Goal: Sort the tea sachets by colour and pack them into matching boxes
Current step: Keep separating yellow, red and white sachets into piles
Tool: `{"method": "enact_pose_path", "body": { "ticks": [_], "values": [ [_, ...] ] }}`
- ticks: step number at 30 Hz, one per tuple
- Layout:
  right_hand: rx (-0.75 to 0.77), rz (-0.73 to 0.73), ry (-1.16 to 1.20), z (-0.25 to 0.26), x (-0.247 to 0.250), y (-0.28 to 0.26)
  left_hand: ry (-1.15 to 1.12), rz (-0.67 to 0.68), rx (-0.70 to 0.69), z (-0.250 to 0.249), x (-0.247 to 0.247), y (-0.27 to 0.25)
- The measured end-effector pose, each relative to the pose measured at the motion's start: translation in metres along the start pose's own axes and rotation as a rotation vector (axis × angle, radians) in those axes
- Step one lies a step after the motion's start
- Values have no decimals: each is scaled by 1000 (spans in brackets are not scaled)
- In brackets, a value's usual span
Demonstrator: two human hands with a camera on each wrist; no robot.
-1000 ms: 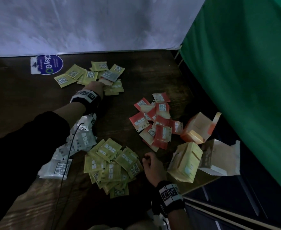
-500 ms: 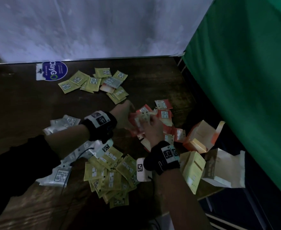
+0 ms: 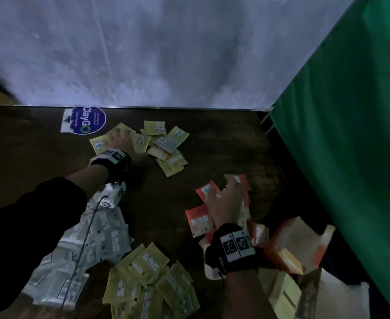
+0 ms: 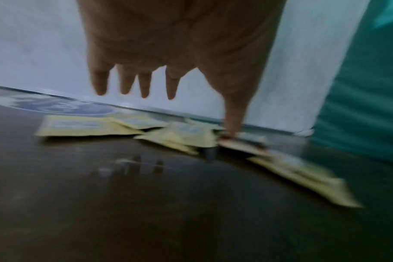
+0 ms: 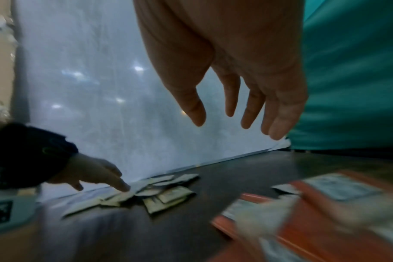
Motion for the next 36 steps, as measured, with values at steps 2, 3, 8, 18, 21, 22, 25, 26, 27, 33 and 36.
{"method": "enact_pose_path", "body": {
  "ticks": [2, 3, 8, 18, 21, 22, 25, 26, 27, 33, 36],
  "values": [
    [36, 95, 29, 27, -28, 15, -15, 50, 86, 18, -4, 15],
    [43, 151, 40, 37, -45, 22, -15, 63, 104, 22, -4, 20],
    [94, 344, -48, 57, -116, 52, -41, 118, 139, 18, -4, 32],
    [164, 495, -432, 62, -177, 65, 57, 172, 20, 11, -16, 45],
    [212, 492, -476, 70, -181, 61, 149, 142, -5, 9, -16, 40],
    [234, 492, -509, 72, -183, 59, 194, 138, -2, 8, -16, 39],
    [283, 494, -623, 69, -183, 54, 262, 150, 20, 9, -15, 36],
    [283, 504, -654, 67, -181, 53, 273, 160, 26, 10, -16, 35],
    [273, 517, -671, 64, -178, 53, 288, 168, 31, 10, -16, 34],
    [122, 709, -334, 59, -155, 55, 382, 241, 7, 5, -14, 33],
    [-53, 739, 78, 57, -138, 45, 280, 273, 47, 15, -10, 31]
  ]
}}
Point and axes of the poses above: each hand's wrist, its own y-axis towards the middle knuckle, its own x-axis out of the back of the hand, z = x × y, the point moved 7 cm from there along y, towards the middle knuckle, and after that the axes turned 7 degrees about y, right-handed, at the moved point
